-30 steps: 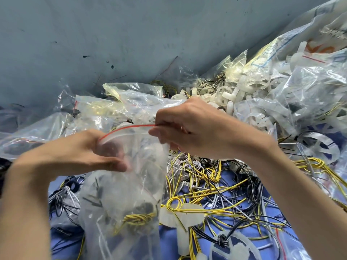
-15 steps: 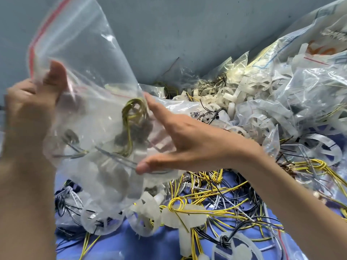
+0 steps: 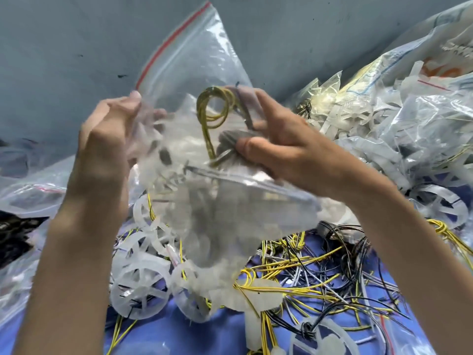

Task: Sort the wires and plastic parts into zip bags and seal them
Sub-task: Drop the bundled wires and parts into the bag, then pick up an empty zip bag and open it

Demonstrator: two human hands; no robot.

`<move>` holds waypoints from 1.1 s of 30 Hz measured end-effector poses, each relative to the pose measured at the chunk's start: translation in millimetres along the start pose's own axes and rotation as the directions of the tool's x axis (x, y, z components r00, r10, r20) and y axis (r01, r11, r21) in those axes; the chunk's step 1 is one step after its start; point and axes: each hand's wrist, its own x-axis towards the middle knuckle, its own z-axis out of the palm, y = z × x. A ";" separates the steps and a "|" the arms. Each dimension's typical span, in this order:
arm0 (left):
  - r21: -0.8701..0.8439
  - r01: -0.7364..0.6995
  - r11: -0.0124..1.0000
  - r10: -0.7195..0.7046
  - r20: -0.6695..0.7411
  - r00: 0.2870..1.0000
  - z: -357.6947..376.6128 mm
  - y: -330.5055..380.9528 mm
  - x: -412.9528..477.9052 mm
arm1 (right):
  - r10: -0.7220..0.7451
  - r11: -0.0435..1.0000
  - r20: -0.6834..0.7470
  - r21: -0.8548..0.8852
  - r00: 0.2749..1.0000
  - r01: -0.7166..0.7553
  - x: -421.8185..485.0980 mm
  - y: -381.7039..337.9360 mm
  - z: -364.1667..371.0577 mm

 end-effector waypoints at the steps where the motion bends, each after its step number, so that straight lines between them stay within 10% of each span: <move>1: 0.023 0.008 1.000 -0.008 -0.019 1.000 2.1 0.6 -1.6 | 0.027 0.999 -0.013 0.032 1.000 -0.026 2.0 2.3 -4.5; 7: 0.092 0.042 0.995 -0.039 -0.038 0.999 3.7 0.8 -2.9 | 0.176 0.950 -0.286 0.300 0.942 -0.087 4.3 25.6 -49.9; 13: 0.122 0.033 0.992 -0.030 -0.027 0.999 0.7 0.8 -3.5 | 0.311 0.946 -0.606 0.118 0.732 -0.303 -10.2 66.7 -93.1; 18: 0.111 0.038 0.993 -0.035 -0.026 0.999 1.5 2.6 -3.6 | 0.541 0.505 -0.648 -0.258 0.535 -0.823 -32.7 108.0 -95.8; 25: 0.126 0.046 0.991 -0.046 -0.001 0.999 7.8 0.3 -3.7 | 0.280 0.427 -0.447 -0.735 0.849 -0.527 -9.0 109.5 -73.8; 33: 0.314 0.041 0.949 -0.083 0.122 0.989 2.5 -8.3 -0.3 | 0.644 0.393 -0.225 -0.722 0.731 -0.569 -20.0 144.9 -72.2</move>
